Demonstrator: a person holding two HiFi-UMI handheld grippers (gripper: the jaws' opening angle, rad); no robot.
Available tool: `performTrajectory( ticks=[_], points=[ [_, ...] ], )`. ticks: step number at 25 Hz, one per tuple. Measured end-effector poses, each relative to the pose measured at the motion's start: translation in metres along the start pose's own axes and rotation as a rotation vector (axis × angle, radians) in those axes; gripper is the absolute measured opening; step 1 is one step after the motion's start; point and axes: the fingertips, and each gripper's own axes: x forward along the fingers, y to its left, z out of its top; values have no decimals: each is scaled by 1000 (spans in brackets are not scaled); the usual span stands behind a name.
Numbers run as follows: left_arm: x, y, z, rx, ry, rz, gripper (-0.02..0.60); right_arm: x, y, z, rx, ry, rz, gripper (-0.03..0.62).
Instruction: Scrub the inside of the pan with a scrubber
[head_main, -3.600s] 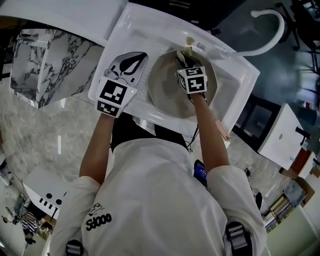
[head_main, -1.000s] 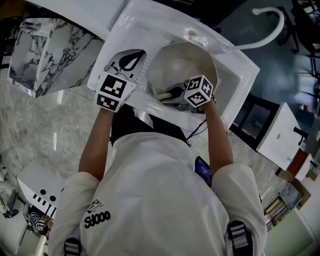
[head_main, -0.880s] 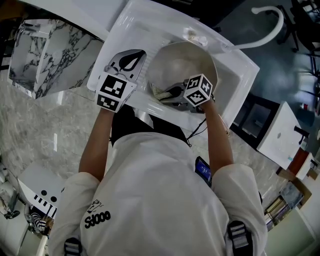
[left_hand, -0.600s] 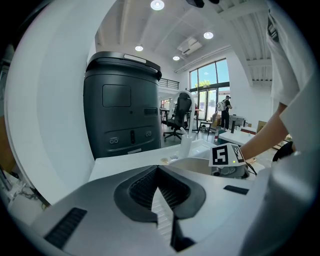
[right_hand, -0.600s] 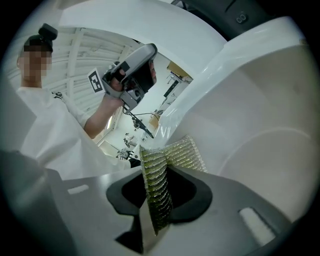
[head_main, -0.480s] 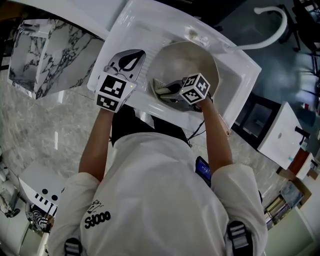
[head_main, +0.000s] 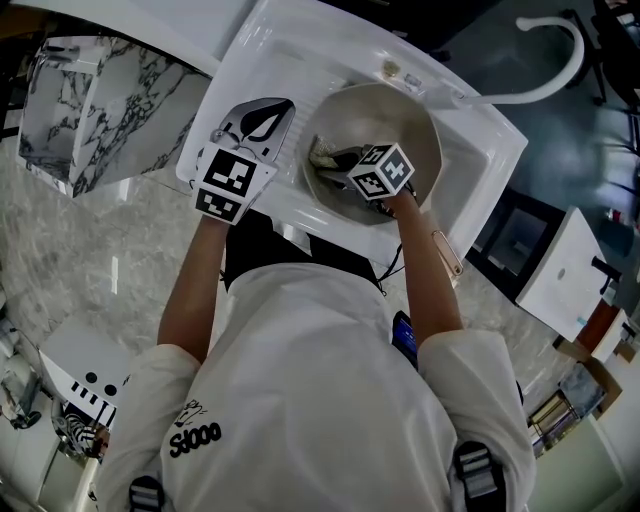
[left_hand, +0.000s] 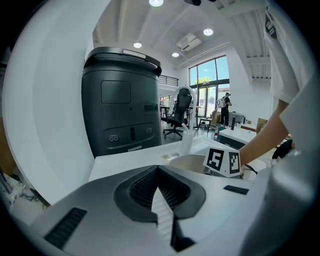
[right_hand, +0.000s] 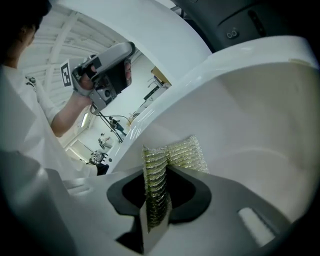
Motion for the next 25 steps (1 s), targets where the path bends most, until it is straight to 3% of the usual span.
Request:
performTrajectory(
  ticks=[8, 15, 18, 22, 25],
  points=[
    [-1, 1, -5, 4, 20, 8, 5, -5, -37, 31, 18, -115, -169, 89],
    [1, 0, -4, 9, 24, 1, 5, -39, -84, 47, 42, -163, -387, 87],
    [2, -2, -3, 14, 23, -4, 5, -57, -101, 46, 8, -125, -470, 86],
    [3, -5, -2, 18, 21, -9, 5, -78, -115, 37, -128, 6, -563, 86],
    [2, -6, -3, 19, 22, -8, 5, -96, -120, 38, -185, 30, -622, 84]
  ],
)
